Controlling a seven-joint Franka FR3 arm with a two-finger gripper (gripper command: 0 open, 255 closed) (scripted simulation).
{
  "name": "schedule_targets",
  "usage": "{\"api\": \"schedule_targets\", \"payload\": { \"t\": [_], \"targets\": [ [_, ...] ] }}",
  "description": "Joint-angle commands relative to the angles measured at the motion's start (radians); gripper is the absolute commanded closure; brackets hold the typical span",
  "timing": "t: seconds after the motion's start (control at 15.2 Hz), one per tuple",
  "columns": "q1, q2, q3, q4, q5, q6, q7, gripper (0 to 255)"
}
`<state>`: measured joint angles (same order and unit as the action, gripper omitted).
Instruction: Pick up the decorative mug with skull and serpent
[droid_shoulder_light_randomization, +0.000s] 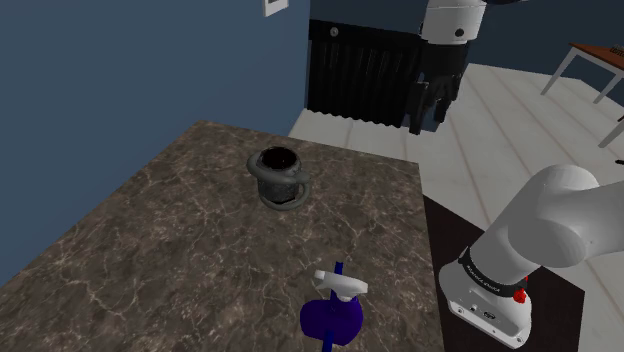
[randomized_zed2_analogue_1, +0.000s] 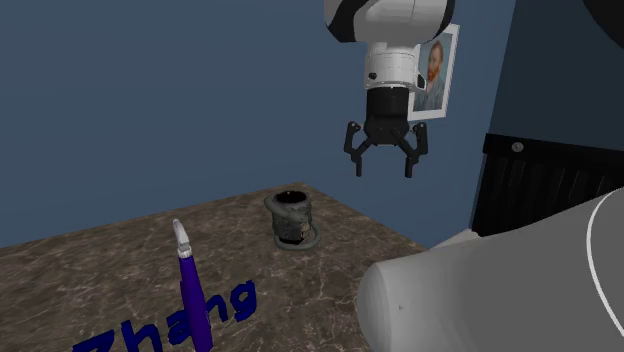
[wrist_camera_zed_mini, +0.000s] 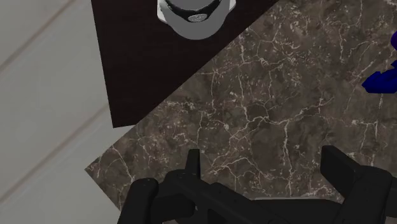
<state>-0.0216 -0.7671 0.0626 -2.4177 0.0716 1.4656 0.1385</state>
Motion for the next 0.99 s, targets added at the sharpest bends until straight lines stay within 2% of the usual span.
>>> {"api": "schedule_targets", "payload": {
  "t": [0.0, 0.46, 0.92],
  "targets": [
    [0.0, 0.0, 0.0, 0.0, 0.0, 0.0, 0.0, 0],
    [0.025, 0.162, 0.072, -0.019, 0.056, 0.26, 0.053, 0],
    [0.04, 0.369, 0.142, 0.03, 0.077, 0.498, 0.107, 0]
  ]
}}
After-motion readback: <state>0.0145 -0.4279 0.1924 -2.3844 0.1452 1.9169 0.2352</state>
